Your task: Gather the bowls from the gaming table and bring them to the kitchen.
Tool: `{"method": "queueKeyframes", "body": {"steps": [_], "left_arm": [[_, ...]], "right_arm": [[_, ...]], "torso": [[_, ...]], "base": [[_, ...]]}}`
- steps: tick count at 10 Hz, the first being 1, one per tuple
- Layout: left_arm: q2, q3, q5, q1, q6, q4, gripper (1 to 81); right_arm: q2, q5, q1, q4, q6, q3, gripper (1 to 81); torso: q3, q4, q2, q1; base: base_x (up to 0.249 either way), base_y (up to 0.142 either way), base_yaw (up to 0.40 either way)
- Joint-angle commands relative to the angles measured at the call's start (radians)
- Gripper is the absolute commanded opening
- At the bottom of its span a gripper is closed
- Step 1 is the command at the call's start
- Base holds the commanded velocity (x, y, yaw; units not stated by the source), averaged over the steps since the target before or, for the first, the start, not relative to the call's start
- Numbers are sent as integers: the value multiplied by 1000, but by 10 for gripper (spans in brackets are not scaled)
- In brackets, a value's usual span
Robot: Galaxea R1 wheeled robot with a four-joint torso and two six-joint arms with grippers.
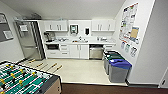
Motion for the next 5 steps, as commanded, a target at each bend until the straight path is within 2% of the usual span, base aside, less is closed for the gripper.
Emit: {"method": "queueKeyframes", "body": {"steps": [1, 5], "left_arm": [[-19, -4, 45, -51, 4, 11, 10], [-19, -4, 45, -51, 4, 11, 10]], "right_arm": [[-10, -44, 40, -7, -3, 1, 10], [-10, -44, 40, -7, -3, -1, 10]], "torso": [[0, 0, 0, 0], [0, 0, 0, 0]], "base": [[153, 0, 0], [153, 0, 0]]}}
